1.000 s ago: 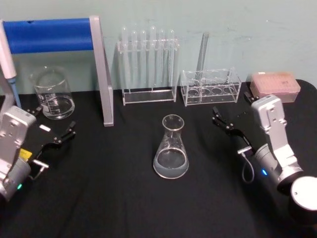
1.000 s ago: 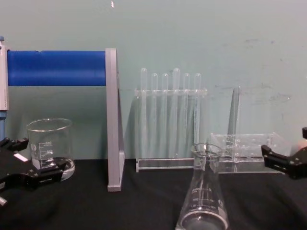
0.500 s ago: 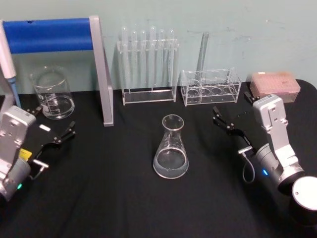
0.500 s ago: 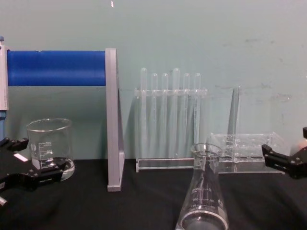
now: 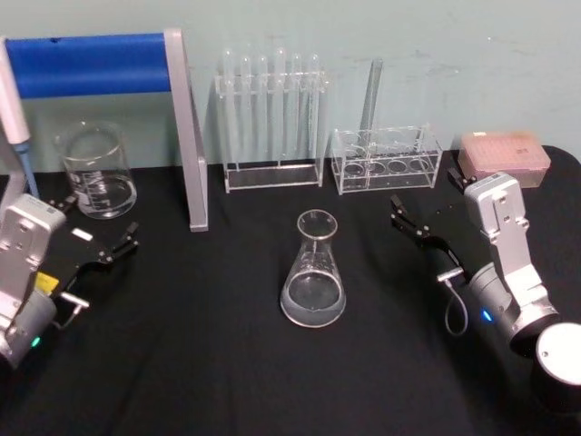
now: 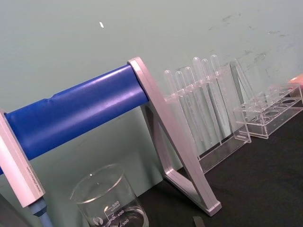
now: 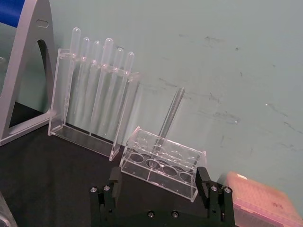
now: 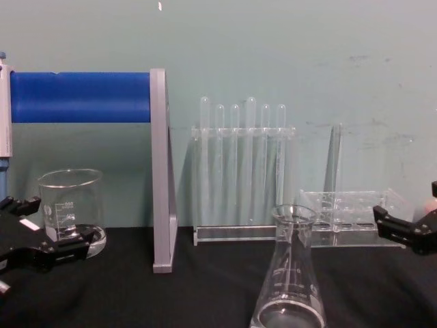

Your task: Grasp the erlenmeyer flask with one hand, shake it three times, then place it back.

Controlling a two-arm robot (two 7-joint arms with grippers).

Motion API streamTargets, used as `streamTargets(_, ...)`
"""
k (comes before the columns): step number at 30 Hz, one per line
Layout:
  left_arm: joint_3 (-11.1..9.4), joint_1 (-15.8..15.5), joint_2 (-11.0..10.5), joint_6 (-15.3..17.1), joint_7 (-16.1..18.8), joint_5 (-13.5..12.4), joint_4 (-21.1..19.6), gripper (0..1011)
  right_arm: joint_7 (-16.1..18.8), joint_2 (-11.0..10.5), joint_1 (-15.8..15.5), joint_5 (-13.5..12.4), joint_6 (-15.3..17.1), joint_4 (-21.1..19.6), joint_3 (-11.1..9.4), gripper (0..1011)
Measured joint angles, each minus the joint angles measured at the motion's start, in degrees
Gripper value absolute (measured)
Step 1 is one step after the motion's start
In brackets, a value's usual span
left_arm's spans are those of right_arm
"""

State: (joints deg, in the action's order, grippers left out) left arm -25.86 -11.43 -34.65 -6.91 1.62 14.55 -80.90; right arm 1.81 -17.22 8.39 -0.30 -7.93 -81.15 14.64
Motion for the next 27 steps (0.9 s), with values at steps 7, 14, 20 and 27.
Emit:
streamTargets(7,0.00,0.00,0.00,0.00,0.00,0.00,0.00,1001,0.03,0.00,-0.04,-0.04,0.04,-0.04,0.00,1003)
streamTargets(14,0.00,0.00,0.00,0.00,0.00,0.00,0.00,1001,0.03,0.00,-0.05,-0.08,0.06,-0.06,0.00,1003)
streamTargets(20,0.00,0.00,0.00,0.00,0.00,0.00,0.00,1001,0.03,0.00,-0.05,-0.11,0.07,-0.06,0.00,1002)
streamTargets(27,0.00,0.00,0.00,0.00,0.00,0.00,0.00,1001,0.03,0.00,-0.05,-0.11,0.07,-0.06,0.00,1003)
